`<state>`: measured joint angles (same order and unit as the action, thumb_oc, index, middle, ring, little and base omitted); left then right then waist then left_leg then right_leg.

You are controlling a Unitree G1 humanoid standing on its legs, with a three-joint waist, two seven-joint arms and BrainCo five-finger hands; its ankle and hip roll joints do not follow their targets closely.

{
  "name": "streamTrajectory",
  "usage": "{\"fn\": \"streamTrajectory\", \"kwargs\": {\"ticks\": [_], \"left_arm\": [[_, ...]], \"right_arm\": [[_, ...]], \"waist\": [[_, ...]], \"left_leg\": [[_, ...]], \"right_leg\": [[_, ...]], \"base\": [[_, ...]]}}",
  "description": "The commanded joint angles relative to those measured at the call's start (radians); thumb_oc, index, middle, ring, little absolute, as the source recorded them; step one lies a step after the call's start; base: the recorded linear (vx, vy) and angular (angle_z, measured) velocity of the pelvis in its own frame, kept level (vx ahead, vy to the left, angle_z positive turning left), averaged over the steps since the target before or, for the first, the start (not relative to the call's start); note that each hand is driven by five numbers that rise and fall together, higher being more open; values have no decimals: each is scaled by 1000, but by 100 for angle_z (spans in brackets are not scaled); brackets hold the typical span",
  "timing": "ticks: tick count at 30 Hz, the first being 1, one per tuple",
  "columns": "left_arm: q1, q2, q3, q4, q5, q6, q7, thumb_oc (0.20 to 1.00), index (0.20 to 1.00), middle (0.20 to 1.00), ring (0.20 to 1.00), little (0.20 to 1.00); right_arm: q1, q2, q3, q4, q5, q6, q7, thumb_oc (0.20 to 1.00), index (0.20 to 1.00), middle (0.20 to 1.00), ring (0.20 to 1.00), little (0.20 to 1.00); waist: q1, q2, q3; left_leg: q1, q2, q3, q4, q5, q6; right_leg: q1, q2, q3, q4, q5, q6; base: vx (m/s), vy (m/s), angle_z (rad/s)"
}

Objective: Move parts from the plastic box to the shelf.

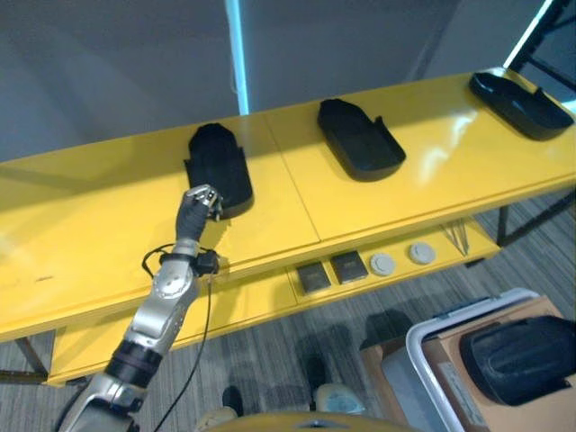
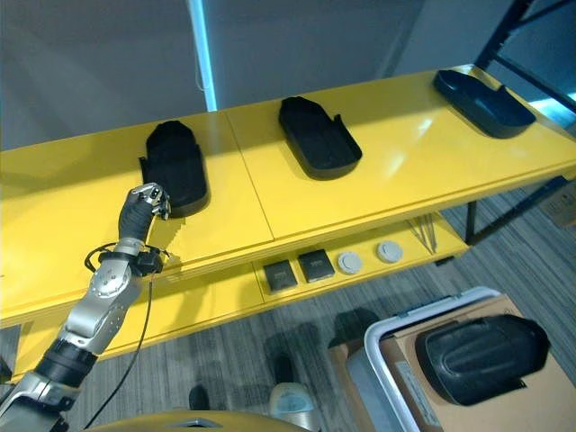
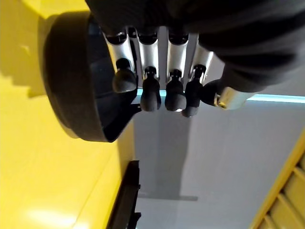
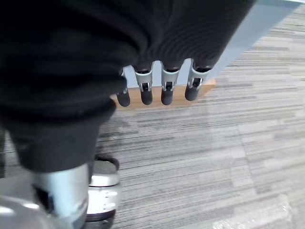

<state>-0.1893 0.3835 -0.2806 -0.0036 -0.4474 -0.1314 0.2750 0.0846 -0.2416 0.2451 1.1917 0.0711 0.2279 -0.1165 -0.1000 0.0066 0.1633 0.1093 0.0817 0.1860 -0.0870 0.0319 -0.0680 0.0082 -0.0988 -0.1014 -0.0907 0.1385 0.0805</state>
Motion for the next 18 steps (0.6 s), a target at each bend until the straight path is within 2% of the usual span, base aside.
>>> {"fn": "streamTrajectory", "kwargs": {"ticks": [1, 2, 4, 5, 7, 11, 12, 13, 14, 15, 16, 17, 18], "left_arm": [[-25, 25, -21, -63, 95, -148, -31, 200, 200, 200, 200, 200], [16, 35, -38, -98, 124, -171, -4, 200, 200, 200, 200, 200], [47, 46, -48, -110, 142, -179, 28, 200, 200, 200, 200, 200], [87, 59, -52, -101, 177, -212, 70, 200, 200, 200, 200, 200], [118, 65, -47, -93, 230, -226, 92, 200, 200, 200, 200, 200], [206, 96, -49, -24, 329, -233, 241, 200, 200, 200, 200, 200], [232, 107, -41, 37, 356, -234, 305, 200, 200, 200, 200, 200], [236, 108, -39, 46, 351, -222, 320, 200, 200, 200, 200, 200], [262, 99, -26, 116, 323, -209, 379, 200, 200, 200, 200, 200], [269, 94, -22, 137, 280, -186, 415, 200, 200, 200, 200, 200], [304, 52, 3, 272, 147, -184, 500, 200, 200, 200, 200, 200], [318, 29, 23, 351, 131, -204, 507, 200, 200, 200, 200, 200], [342, -26, 85, 520, 159, -254, 478, 235, 235, 235, 235, 235]], "right_arm": [[-62, 6, 3, 78, 19, 28, -32, 1000, 1000, 1000, 1000, 1000], [-85, 11, 8, 83, 35, 32, -21, 1000, 1000, 1000, 1000, 1000], [-99, 11, 13, 84, 41, 36, -10, 1000, 1000, 1000, 1000, 1000], [-116, 13, 24, 85, 40, 32, 7, 1000, 1000, 1000, 1000, 1000], [-128, 12, 31, 83, 43, 39, 13, 1000, 1000, 1000, 1000, 1000], [-154, 2, 45, 99, 17, 72, 28, 1000, 1000, 1000, 1000, 1000], [-164, 1, 53, 112, 8, 78, 34, 1000, 1000, 1000, 1000, 1000], [-165, 0, 56, 113, 6, 81, 36, 1000, 1000, 1000, 1000, 1000], [-172, -1, 58, 120, 6, 85, 41, 1000, 1000, 1000, 1000, 1000], [-174, -1, 59, 121, 5, 86, 42, 1000, 1000, 1000, 1000, 1000], [-183, -4, 56, 125, 13, 91, 47, 1000, 1000, 1000, 1000, 1000], [-186, -4, 56, 125, 18, 93, 49, 1000, 1000, 1000, 1000, 1000], [-199, 0, 58, 123, 39, 102, 52, 1000, 1000, 1000, 1000, 1000]], "waist": [[28, 28, -39], [52, 26, -45], [68, 23, -49], [90, 19, -52], [104, 15, -53], [147, 7, -54], [165, 4, -55], [167, 4, -55], [183, 2, -55], [187, 1, -55], [206, -2, -53], [212, -4, -51], [225, -7, -46]], "left_leg": [[-15, 34, -3, 0, -2, -5], [-12, 33, -12, 0, 1, -2], [-8, 32, -19, 0, 2, 0], [-3, 31, -31, 0, 2, 2], [-1, 30, -37, 0, 3, 1], [-6, 35, -54, 0, 9, -8], [-13, 37, -63, 0, 19, -15], [-15, 38, -64, 0, 21, -16], [-24, 38, -74, 0, 28, -21], [-26, 38, -77, 0, 30, -21], [-33, 36, -92, 0, 36, -23], [-36, 34, -99, 0, 40, -24], [-41, 31, -114, 0, 48, -27]], "right_leg": [[76, -34, -43, 3, -59, 41], [91, -33, -58, 3, -60, 37], [101, -33, -69, 3, -61, 35], [115, -31, -83, 3, -65, 30], [124, -30, -94, 3, -67, 29], [143, -29, -131, 3, -75, 28], [147, -28, -149, 3, -76, 29], [148, -28, -152, 3, -76, 29], [148, -29, -165, 3, -76, 29], [149, -29, -168, 3, -77, 29], [151, -30, -182, 3, -77, 29], [152, -29, -186, 3, -76, 29], [153, -28, -194, 3, -74, 29]], "base": [[-143, -33, 16], [-93, -25, 26], [-79, -22, 33], [-76, -24, 31], [-52, -11, 29], [-74, -8, 19], [-75, -15, 33], [-101, -20, 45], [-69, -15, 35], [-109, -33, 39], [-83, -37, 29], [-106, -63, 26], [-56, -44, 18]]}}
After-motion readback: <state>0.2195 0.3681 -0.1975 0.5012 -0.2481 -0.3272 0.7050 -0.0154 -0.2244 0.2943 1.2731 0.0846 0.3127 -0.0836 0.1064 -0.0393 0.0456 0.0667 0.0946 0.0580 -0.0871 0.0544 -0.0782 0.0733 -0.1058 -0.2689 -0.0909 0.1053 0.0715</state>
